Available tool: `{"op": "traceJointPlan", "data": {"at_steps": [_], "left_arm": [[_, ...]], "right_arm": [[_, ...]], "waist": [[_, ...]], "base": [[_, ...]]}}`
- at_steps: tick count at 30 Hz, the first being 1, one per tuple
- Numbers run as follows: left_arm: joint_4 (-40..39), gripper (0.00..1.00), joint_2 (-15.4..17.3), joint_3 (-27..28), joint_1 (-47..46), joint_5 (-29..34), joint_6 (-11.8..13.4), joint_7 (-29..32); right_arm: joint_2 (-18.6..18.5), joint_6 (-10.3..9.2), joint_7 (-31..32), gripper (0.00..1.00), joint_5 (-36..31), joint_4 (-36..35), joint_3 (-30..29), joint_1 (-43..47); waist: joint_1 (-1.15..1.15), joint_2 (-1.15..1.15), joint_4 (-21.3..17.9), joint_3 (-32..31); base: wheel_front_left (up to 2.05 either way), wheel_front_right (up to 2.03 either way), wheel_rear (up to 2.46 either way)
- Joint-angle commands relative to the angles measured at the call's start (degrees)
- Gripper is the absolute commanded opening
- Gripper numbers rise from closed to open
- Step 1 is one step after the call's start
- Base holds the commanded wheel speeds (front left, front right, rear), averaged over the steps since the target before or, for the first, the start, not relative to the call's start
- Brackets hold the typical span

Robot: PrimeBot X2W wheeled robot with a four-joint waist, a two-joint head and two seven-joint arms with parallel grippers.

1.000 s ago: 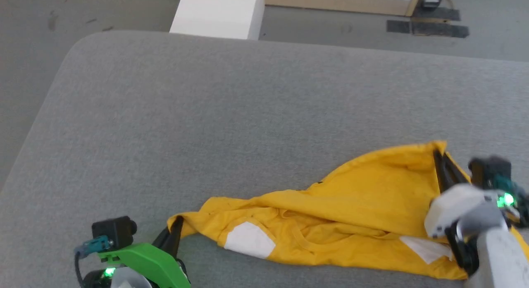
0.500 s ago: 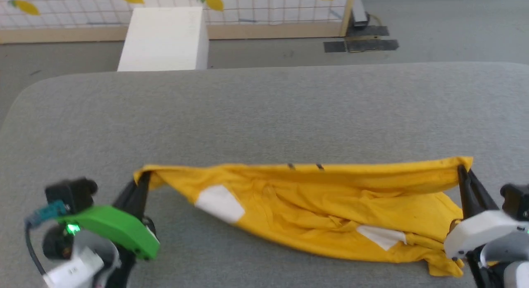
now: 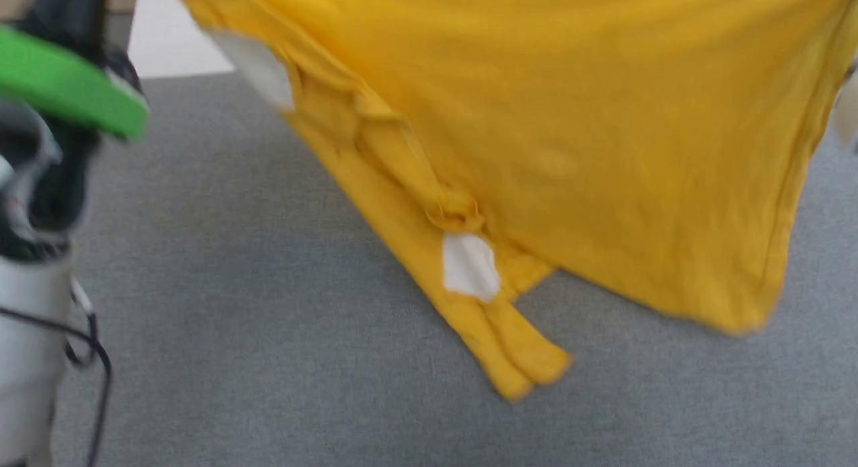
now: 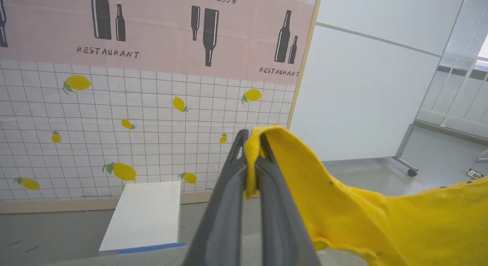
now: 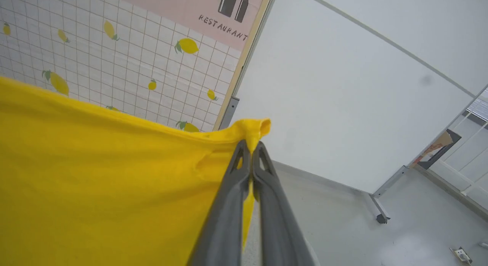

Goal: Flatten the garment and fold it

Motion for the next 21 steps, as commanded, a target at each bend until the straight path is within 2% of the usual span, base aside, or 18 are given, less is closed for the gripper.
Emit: {"op": "traceJointPlan", "data": {"at_steps": [1,7,13,17,21], "left_arm": [[0.6,0.0,0.7,0.3,-4.8,1.1,0.1,0.3],[5.7,0.0,1.6,0.8,-23.7,3.8,0.2,0.4],[11.6,0.0,1.3,2.7,-39.0,7.1,1.2,-6.2],[14.7,0.0,0.6,3.5,-44.9,8.3,0.9,-11.4],[18.7,0.0,0.3,2.4,-44.2,8.5,-0.5,-13.3]], "right_arm": [[-0.7,-0.1,1.1,0.0,0.4,1.5,0.6,-4.5],[-1.7,-0.1,2.5,0.0,-1.0,10.9,2.0,-23.3],[1.0,-0.1,-3.0,0.0,-7.8,16.9,0.5,-38.1],[3.7,-0.1,-8.7,0.0,-12.8,18.8,-1.5,-43.6],[6.2,-0.1,-12.4,0.0,-13.9,22.5,-2.1,-42.6]], "waist": [[0.0,0.0,-0.9,6.8],[0.0,0.0,-1.3,14.7],[0.0,0.0,-2.1,20.1],[0.0,0.0,-2.4,21.7],[0.0,0.0,-2.0,21.8]], "base": [[0.0,0.0,0.0],[0.0,0.0,0.0],[0.0,0.0,0.0],[0.0,0.0,0.0],[0.0,0.0,0.0]]}}
